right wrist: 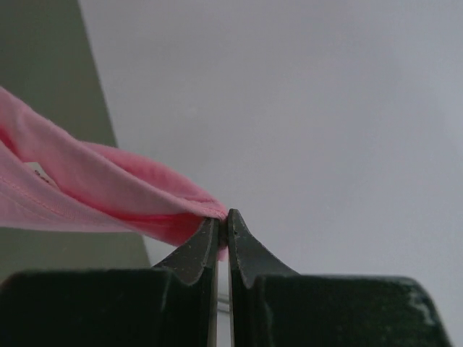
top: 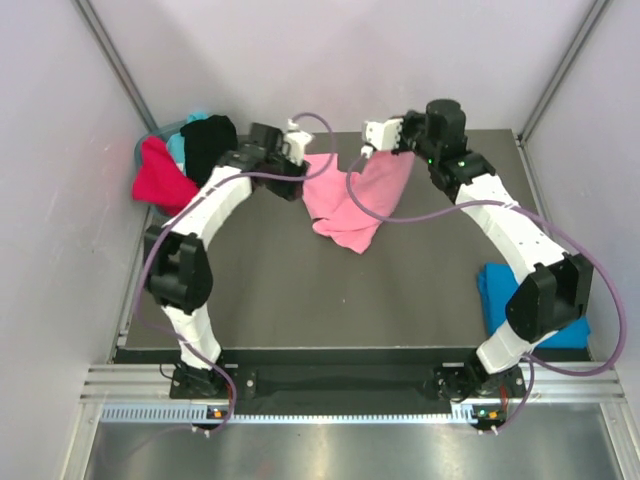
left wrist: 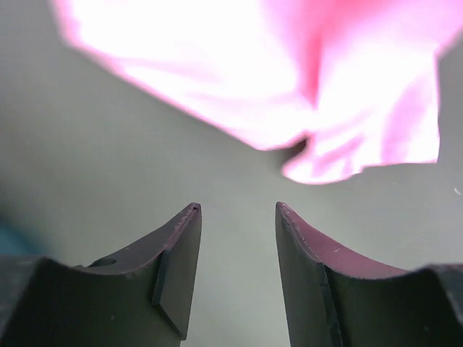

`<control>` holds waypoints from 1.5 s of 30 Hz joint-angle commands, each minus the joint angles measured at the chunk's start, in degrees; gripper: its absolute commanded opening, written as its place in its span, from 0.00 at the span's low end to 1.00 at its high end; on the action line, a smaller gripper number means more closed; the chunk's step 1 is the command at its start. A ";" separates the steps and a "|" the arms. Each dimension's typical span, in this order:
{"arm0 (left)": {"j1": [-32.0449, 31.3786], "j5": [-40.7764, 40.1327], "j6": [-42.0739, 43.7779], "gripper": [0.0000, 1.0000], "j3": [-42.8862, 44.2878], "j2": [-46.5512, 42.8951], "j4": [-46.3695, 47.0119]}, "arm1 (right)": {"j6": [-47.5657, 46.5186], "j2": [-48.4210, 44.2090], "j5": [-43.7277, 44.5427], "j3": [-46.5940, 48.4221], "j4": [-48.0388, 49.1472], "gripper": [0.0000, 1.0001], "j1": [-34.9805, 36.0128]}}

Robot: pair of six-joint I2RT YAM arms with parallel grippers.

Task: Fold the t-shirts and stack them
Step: Flatten the tshirt out

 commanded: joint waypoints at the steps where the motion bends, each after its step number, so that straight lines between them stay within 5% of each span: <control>1: -1.81 1.95 2.28 0.51 2.85 4.05 -1.87 | 1.11 -6.35 2.82 -3.30 4.09 0.00 -1.27; 11: -4.71 2.66 0.43 0.55 14.36 21.61 -0.90 | 6.66 -7.23 4.93 -6.12 -2.94 0.00 -2.33; 22: -4.89 -0.86 1.13 0.51 16.57 27.87 -1.16 | 8.33 -7.59 4.94 -7.53 -3.65 0.00 -2.33; 25: -5.50 -1.21 2.02 0.42 17.18 29.11 -1.16 | 9.03 -6.62 4.67 -7.53 -3.65 0.00 -2.33; 26: -5.59 -0.78 2.62 0.24 17.45 29.72 -1.69 | 9.21 -6.45 4.76 -7.35 -3.65 0.00 -2.33; 28: -5.94 -0.51 3.07 0.06 18.15 29.90 -2.13 | 9.65 -5.74 4.76 -7.09 -3.65 0.00 -2.24; 33: -6.03 -2.16 3.51 0.00 17.63 24.02 -3.09 | 10.96 -4.95 6.25 -7.26 -1.02 0.00 -2.33; 37: -5.07 -5.25 6.05 0.00 14.91 10.70 -1.00 | 16.49 -3.02 10.46 -5.25 2.76 0.00 -3.47; 45: -4.01 -7.72 9.66 0.00 10.77 -6.92 2.09 | 42.41 0.94 6.27 7.05 -10.22 0.00 -9.62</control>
